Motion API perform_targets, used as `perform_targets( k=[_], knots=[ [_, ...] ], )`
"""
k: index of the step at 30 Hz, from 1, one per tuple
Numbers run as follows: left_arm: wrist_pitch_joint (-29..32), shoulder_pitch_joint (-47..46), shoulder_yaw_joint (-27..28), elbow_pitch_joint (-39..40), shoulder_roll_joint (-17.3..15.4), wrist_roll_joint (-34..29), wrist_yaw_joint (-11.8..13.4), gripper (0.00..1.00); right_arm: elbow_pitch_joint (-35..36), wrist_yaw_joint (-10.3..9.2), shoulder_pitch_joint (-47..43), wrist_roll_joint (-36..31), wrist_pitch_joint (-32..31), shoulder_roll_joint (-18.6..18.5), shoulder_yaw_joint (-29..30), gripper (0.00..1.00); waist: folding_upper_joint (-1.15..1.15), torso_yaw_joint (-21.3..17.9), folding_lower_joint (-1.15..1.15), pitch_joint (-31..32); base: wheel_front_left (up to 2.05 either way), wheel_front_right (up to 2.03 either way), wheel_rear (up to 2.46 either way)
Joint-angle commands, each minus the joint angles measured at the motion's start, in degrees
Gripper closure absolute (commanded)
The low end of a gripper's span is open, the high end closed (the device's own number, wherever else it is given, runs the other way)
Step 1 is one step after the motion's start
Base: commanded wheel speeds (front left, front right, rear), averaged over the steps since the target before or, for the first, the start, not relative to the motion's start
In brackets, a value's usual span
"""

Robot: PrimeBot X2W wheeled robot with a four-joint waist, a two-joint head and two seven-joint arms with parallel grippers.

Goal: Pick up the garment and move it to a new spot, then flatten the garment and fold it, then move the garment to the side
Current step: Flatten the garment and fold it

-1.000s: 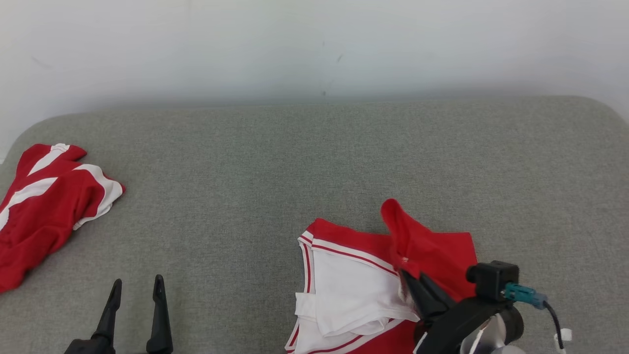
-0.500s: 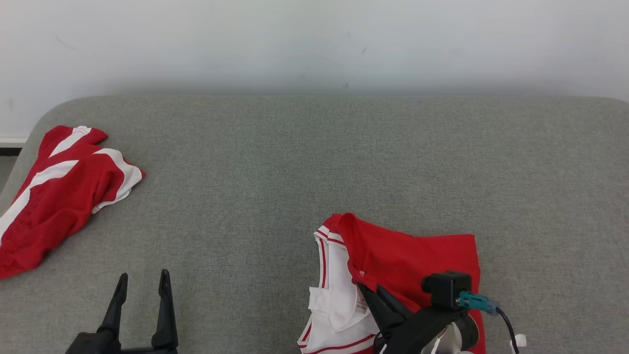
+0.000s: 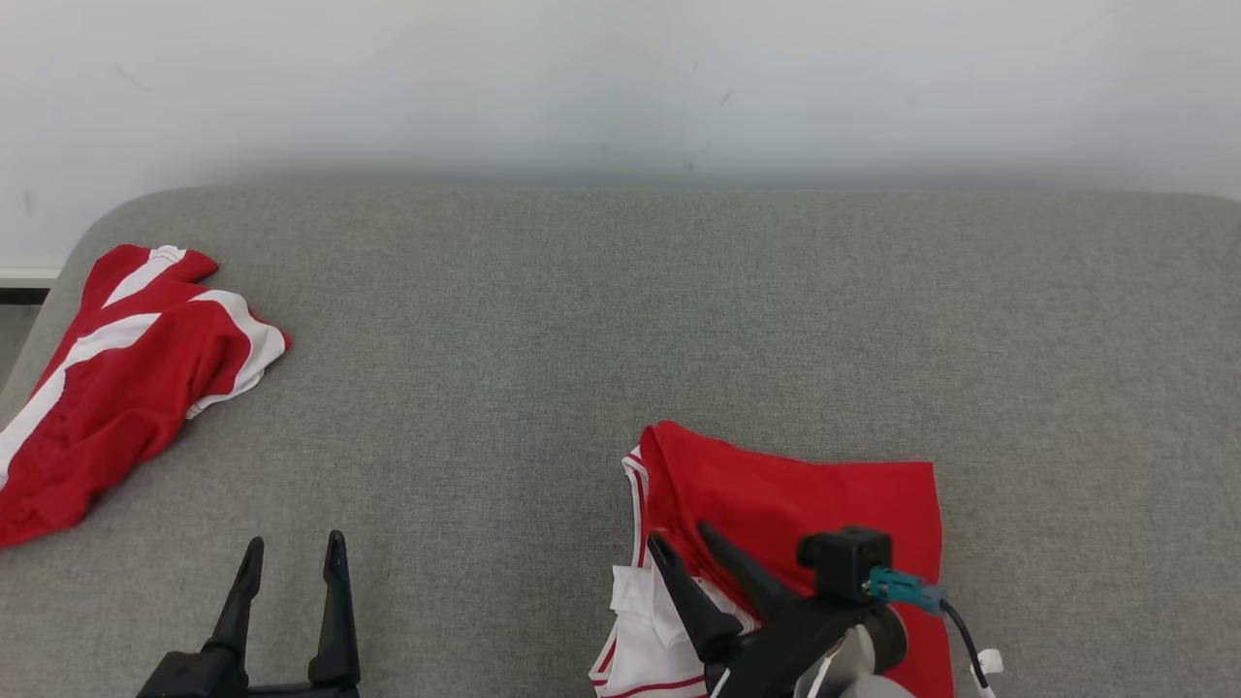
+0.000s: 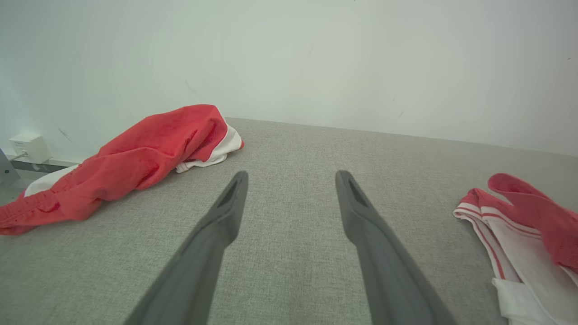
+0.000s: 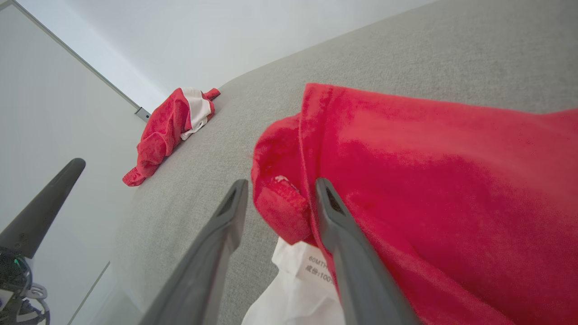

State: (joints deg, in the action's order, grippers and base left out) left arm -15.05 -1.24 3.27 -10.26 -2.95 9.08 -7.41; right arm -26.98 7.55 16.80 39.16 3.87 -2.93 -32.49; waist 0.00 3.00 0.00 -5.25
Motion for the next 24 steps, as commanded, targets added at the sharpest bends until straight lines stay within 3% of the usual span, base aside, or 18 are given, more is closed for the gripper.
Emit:
perform_targets(
  k=[1,5,12,24],
  knots=[
    [-0.18,-0.44,0.0,-0.1,0.09,-0.03,0.02,0.0,-0.18,-0.14,0.77,-0.82,1.26,0.02,0.2,0.0,0.0,-0.06,0.0,0.11,0.0,0.0,0.0],
    [-0.18,0.02,0.21,0.06,0.09,0.07,0.08,0.0,-0.37,-0.15,1.49,-3.28,4.76,-0.14,2.14,0.0,0.0,-0.32,0.0,0.48,0.0,0.0,0.0],
    [-0.18,0.91,0.51,0.39,0.09,0.02,0.33,0.0,2.95,-0.15,0.52,-6.35,9.01,-4.26,8.75,0.0,0.0,-1.05,0.0,1.09,0.0,0.0,0.0],
    [-0.18,1.48,0.85,1.23,0.1,-0.77,0.32,0.0,8.06,-0.15,-6.8,-12.28,11.23,-9.19,21.08,0.0,0.0,-1.67,0.0,2.07,0.0,0.0,0.0]
  ],
)
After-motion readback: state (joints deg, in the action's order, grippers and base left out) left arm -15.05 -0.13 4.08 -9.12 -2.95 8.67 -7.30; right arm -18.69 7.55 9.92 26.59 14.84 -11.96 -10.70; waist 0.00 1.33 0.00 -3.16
